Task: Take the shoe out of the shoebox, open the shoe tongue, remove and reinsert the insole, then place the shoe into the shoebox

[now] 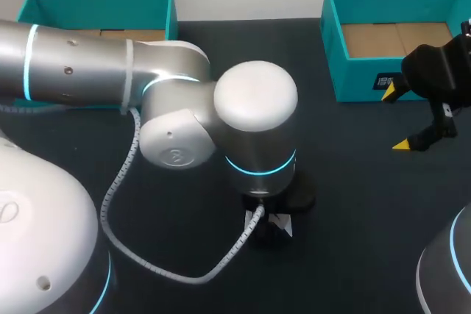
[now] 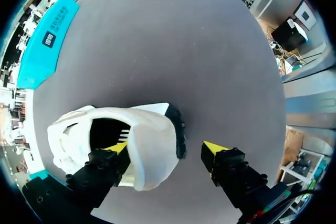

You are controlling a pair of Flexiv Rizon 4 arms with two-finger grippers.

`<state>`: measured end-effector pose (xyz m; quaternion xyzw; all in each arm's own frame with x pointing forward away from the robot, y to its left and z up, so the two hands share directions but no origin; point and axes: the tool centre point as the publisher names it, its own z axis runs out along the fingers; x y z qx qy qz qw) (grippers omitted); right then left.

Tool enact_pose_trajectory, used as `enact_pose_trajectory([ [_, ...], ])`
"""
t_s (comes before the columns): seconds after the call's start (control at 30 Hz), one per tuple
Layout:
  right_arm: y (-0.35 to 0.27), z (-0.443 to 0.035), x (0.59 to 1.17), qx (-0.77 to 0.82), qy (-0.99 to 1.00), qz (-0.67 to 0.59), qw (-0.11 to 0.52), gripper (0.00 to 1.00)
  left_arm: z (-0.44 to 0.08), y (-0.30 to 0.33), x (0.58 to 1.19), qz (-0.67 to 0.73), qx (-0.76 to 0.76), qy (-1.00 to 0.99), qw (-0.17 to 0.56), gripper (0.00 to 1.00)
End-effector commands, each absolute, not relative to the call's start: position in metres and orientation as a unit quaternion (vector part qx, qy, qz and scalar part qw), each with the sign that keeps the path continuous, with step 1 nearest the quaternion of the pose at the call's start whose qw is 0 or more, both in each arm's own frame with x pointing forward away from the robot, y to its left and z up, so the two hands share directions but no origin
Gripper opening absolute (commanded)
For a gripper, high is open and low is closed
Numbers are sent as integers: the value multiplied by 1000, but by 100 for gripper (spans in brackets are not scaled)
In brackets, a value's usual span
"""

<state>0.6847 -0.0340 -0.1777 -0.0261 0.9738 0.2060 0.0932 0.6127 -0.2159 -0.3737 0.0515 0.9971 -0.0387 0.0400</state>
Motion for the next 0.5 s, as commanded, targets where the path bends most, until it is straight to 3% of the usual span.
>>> enact_pose_trajectory([
  [0.03,-33,-178,687,-26,974,204,92,100,-391,-226,614,-29,50,998,35,72],
  [0.23,-33,-178,687,-26,974,204,92,100,-403,-229,615,-17,47,998,23,65],
  [0.27,-33,-178,687,-26,974,204,92,100,-404,-229,614,-18,48,998,19,52],
  [0.3,-33,-178,687,-26,974,204,92,100,-405,-229,614,-15,47,999,16,46],
  [0.43,-33,-178,687,-26,974,204,92,100,-410,-227,613,-10,44,999,-5,33],
  [0.47,-33,-178,687,-26,974,204,92,100,-411,-226,613,-12,44,999,-11,11],
  [0.5,-33,-178,687,-26,974,204,92,100,-413,-225,612,-11,45,999,-16,1],
])
